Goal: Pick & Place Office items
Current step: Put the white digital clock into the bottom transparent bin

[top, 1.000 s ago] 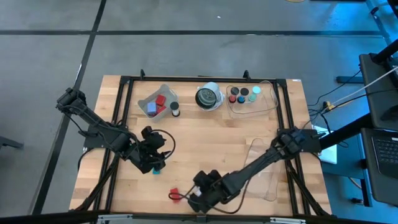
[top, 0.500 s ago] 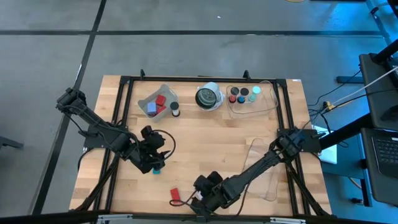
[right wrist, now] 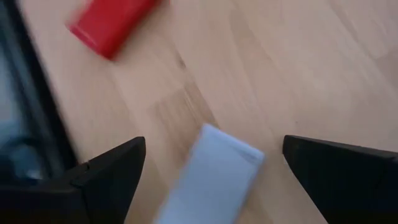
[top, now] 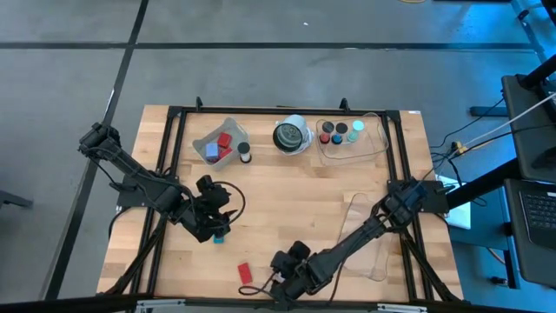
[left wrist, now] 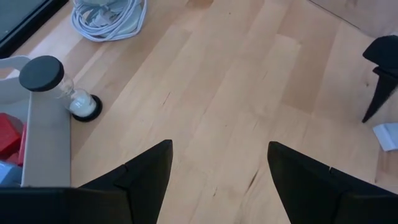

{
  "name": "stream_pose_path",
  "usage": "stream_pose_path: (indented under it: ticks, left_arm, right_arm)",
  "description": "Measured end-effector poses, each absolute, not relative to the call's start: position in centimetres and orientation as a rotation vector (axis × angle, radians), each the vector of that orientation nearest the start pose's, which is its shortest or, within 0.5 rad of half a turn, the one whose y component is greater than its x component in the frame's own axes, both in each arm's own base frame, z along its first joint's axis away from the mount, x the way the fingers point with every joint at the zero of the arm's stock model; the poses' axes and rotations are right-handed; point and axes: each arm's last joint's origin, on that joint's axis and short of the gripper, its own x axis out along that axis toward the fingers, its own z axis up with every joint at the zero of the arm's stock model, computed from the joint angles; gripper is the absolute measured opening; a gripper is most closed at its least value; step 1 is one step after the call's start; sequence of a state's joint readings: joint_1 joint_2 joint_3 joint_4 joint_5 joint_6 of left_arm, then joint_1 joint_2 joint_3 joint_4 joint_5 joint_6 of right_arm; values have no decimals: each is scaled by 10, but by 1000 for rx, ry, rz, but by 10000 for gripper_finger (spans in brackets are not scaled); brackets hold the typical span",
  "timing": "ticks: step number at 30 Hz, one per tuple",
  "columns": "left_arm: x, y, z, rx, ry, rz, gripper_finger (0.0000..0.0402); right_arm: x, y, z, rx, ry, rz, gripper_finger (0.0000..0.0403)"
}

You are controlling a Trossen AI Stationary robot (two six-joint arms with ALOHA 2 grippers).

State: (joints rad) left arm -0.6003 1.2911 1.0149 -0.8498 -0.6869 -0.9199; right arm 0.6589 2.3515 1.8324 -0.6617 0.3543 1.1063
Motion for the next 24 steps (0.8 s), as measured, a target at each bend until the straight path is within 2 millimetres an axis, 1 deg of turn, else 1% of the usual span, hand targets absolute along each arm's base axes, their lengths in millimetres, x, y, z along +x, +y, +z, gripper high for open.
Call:
stream_pose_path:
  ticks: [7,11,16,24]
  left_arm:
    - [206,-119,267,-173,757,468,260]
    - [206,-119,267,-172,756,470,260]
    - [206,-119,267,-171,755,471,260]
    - [206,-118,267,-164,751,478,260]
  right_arm:
    - [383,295,128,287,1054,-247,380]
    - [376,295,126,182,1097,-226,358]
    - [374,294,126,161,1138,-216,304]
    - [375,291,126,152,1161,-199,192]
